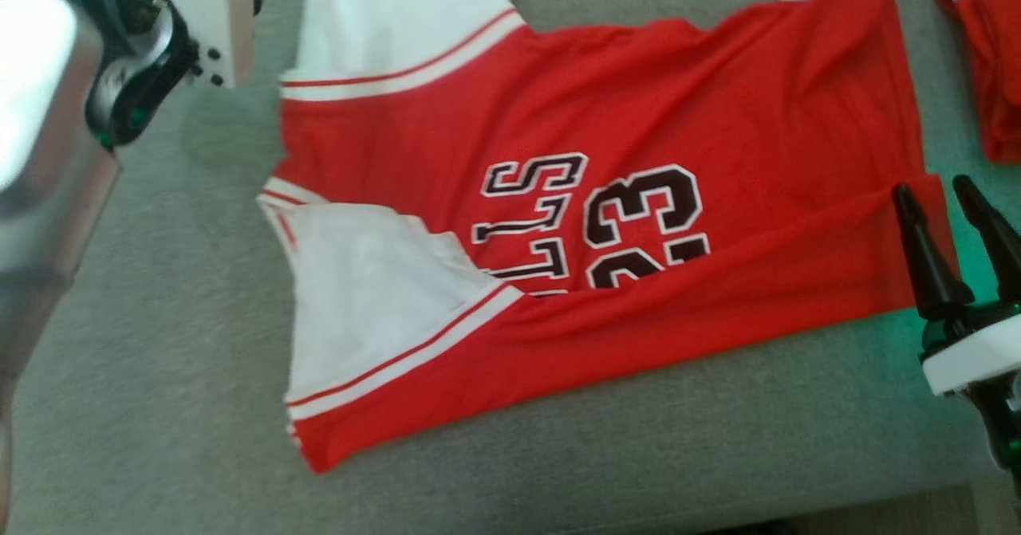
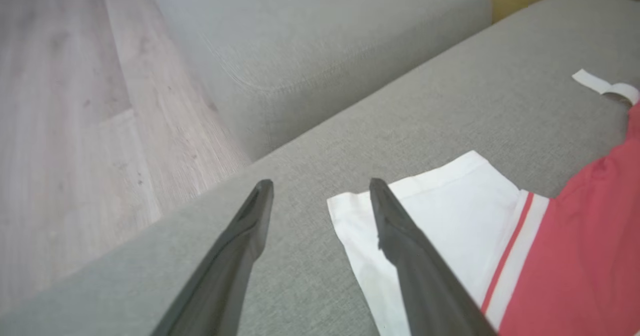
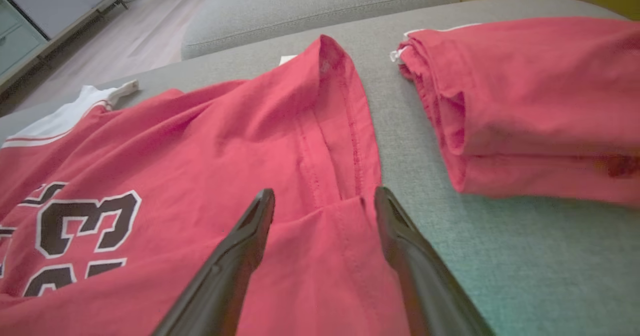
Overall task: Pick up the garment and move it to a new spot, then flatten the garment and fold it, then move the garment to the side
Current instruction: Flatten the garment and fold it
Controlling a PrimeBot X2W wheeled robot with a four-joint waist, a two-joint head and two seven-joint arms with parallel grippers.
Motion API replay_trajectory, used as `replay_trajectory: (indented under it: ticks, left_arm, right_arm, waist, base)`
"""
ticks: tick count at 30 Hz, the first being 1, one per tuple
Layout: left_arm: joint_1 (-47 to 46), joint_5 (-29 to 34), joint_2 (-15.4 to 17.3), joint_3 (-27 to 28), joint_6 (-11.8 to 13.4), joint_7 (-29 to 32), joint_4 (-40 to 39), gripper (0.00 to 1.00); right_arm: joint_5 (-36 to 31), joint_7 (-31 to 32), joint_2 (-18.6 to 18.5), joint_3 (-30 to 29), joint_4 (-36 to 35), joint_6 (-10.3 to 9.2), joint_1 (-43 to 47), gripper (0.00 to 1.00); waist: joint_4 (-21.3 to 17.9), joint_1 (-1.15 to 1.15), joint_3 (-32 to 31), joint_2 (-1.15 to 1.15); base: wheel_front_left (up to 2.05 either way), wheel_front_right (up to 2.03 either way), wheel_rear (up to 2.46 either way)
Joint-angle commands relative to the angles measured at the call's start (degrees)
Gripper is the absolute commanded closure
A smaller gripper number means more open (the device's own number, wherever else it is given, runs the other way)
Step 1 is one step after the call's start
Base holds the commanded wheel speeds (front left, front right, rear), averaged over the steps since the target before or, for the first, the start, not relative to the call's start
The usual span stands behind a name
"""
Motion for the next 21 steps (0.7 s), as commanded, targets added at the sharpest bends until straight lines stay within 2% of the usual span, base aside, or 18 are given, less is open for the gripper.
replay_trajectory:
  ticks: [1, 5, 10, 21]
  left_arm:
    - [-3.04, -1.42, 2.42, 0.84, 0.12, 0.82, -0.71, 0.0]
    - [-8.5, -7.36, 4.48, -4.85, 0.1, 3.44, 4.29, 0.0]
    - [-11.1, -9.69, 6.3, -9.51, 0.1, 5.87, 8.3, 0.0]
    - [-14.44, -11.6, 7.81, -15.6, 0.09, 2.35, 12.83, 0.0]
  right_arm:
    - [-0.46, 0.05, -0.93, 0.54, -2.07, -0.05, -0.28, 0.0]
    - [-1.0, 0.27, -0.11, 1.18, -2.76, -0.05, -1.31, 0.0]
    - [-1.24, 0.02, 0.48, 1.44, -2.87, -0.05, -1.73, 0.0]
    - [-1.24, -0.54, 1.4, 2.77, -1.73, -0.05, -3.57, 0.0]
  waist:
    - [-2.45, -0.02, 2.51, 0.0]
    - [-4.58, -0.02, 4.49, 0.0]
    - [-5.78, -0.02, 5.33, 0.0]
    - [-7.66, -0.02, 6.46, 0.0]
  base:
    - [0.0, 0.0, 0.0]
    - [0.0, 0.0, 0.0]
    - [0.0, 0.0, 0.0]
    - [0.0, 0.0, 0.0]
